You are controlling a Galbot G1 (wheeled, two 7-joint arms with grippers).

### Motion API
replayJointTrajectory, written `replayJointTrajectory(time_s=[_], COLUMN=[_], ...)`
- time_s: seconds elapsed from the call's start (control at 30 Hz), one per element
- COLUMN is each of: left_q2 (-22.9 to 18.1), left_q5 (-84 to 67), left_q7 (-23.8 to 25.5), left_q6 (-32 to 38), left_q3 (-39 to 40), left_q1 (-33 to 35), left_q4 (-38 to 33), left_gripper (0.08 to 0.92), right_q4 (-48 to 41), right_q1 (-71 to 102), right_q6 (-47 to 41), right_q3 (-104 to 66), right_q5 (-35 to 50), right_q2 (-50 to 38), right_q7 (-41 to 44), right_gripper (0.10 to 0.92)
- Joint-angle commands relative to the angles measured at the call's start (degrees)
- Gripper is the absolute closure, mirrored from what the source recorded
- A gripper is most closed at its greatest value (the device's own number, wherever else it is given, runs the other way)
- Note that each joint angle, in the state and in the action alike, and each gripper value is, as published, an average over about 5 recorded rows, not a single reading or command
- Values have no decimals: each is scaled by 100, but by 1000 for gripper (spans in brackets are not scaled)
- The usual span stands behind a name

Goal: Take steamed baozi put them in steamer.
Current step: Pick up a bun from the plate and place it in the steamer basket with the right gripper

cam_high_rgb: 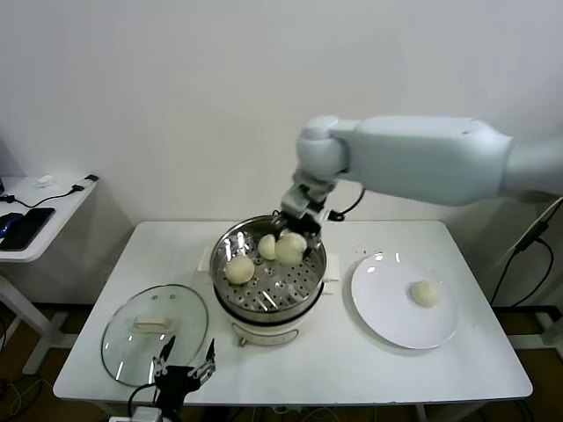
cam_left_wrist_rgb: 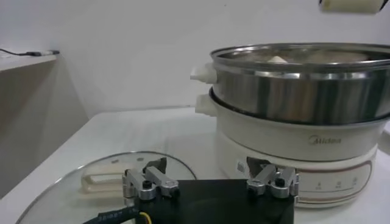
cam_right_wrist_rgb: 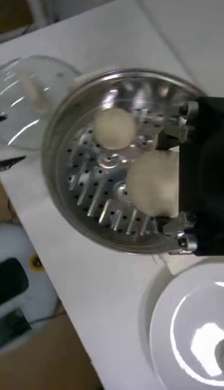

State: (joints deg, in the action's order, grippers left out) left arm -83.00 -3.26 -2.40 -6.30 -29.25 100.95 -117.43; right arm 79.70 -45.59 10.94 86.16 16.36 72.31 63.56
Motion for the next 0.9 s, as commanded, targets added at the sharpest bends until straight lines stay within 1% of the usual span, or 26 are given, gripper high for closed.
replayJointTrajectory(time_s=[0.03,0.4,0.63,0.7,0.8,0.9], left_q2=[-1,-11,-8,-7,-5,-5], left_q5=[4,2,-8,-11,-13,-14], left_q7=[-7,-11,-14,-17,-17,-16], left_q6=[13,27,35,38,44,53], left_q3=[6,19,23,23,26,29], left_q1=[9,10,11,12,19,26], left_q4=[35,40,40,39,31,26], left_gripper=[177,177,177,177,177,177], right_q4=[-30,-305,-502,-552,-579,-573], right_q1=[731,1220,1299,1294,1212,1020], right_q6=[673,681,699,709,758,916], right_q3=[-71,-61,-63,-76,-86,-84], right_q5=[-742,-1078,-1135,-1130,-1073,-997], right_q2=[754,888,943,944,927,876], right_q7=[-32,-255,-364,-423,-456,-414], right_gripper=[323,321,320,305,249,210])
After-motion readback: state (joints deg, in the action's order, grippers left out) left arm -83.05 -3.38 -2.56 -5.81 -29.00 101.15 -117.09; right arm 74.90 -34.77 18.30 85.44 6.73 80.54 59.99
